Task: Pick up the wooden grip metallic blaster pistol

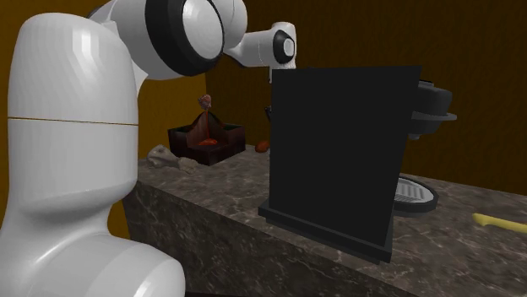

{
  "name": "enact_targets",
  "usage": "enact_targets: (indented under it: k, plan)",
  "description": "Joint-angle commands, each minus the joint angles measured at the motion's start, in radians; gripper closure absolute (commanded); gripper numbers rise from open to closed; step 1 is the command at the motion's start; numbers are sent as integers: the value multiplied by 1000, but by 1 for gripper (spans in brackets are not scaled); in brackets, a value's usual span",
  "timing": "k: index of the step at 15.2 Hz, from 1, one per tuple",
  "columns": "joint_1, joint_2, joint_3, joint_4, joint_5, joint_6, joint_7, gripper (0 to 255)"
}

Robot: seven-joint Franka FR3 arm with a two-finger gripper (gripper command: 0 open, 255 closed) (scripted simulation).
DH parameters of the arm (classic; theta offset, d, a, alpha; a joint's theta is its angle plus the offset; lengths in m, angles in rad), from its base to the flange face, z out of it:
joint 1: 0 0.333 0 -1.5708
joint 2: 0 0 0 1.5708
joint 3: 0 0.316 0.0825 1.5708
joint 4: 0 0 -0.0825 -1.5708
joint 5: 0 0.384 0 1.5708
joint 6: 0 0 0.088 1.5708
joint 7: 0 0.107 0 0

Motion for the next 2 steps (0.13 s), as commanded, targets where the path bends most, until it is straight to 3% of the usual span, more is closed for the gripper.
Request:
enact_targets:
  k: [1,2]
  plan:
    - [-1,3,0,18,1,-15,0,255]
    - [-1,3,0,18,1,-15,0,255]
